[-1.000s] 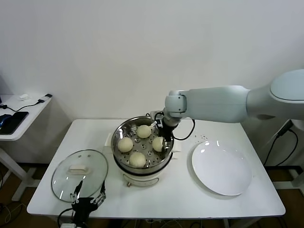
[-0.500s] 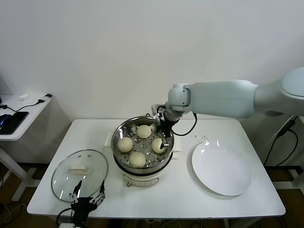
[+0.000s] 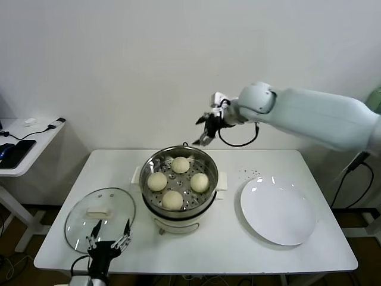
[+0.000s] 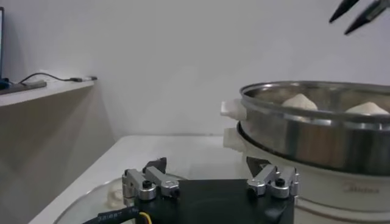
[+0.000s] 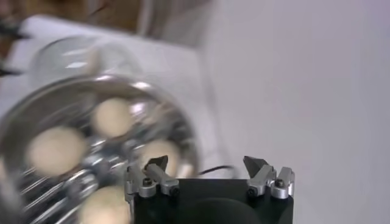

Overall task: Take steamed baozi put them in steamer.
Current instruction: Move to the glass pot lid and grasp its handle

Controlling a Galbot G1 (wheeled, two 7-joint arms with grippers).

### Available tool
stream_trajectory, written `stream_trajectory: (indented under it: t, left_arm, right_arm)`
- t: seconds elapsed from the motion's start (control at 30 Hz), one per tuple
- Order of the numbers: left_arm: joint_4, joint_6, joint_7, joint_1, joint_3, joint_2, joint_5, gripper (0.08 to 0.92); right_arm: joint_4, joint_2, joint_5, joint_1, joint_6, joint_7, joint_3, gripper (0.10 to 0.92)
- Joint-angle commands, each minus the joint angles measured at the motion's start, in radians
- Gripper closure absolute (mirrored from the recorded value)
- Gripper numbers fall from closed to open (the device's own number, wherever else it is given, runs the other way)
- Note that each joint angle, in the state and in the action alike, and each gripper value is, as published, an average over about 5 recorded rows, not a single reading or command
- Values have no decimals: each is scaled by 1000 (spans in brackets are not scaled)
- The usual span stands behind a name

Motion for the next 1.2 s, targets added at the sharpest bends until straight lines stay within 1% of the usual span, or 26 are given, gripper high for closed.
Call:
stream_trajectory:
  t: [0.03, 0.13, 0.27, 0.43, 0.53, 0.67, 0.87, 1.0, 1.13, 1.2]
  left_arm:
    - [35, -26, -4, -33, -16, 22, 17, 177]
    - [51, -35, -5, -49, -19, 22, 30, 177]
    - [63, -42, -3, -54, -18, 26, 33, 177]
    - [80, -67, -8, -51, -18, 33, 49, 177]
    - [87, -84, -21, -51, -20, 34, 63, 177]
    - [85, -91, -39, -51, -21, 38, 69, 177]
    - [82, -101, -77, -59, -27, 40, 120, 177]
    - [103, -118, -141, -69, -28, 47, 216, 177]
    - [130, -129, -244, -70, -28, 61, 386, 177]
    - [149, -147, -281, -71, -37, 67, 485, 177]
  right_arm:
    - [145, -322, -158, -677, 68, 461, 758, 203]
    - [174, -311, -255, -1006, 133, 486, 1058, 202]
    - [214, -225, -331, -1342, 224, 497, 1378, 203]
    - [235, -50, -390, -1634, 404, 485, 1625, 202]
    - [251, 46, -407, -1754, 459, 463, 1731, 203]
    - [278, 147, -433, -1855, 501, 452, 1801, 203]
    - [312, 252, -455, -1979, 532, 438, 1838, 203]
    - [315, 300, -490, -2051, 560, 417, 1841, 203]
    - [312, 329, -511, -2099, 579, 397, 1830, 203]
    - [304, 336, -520, -2110, 588, 390, 1822, 203]
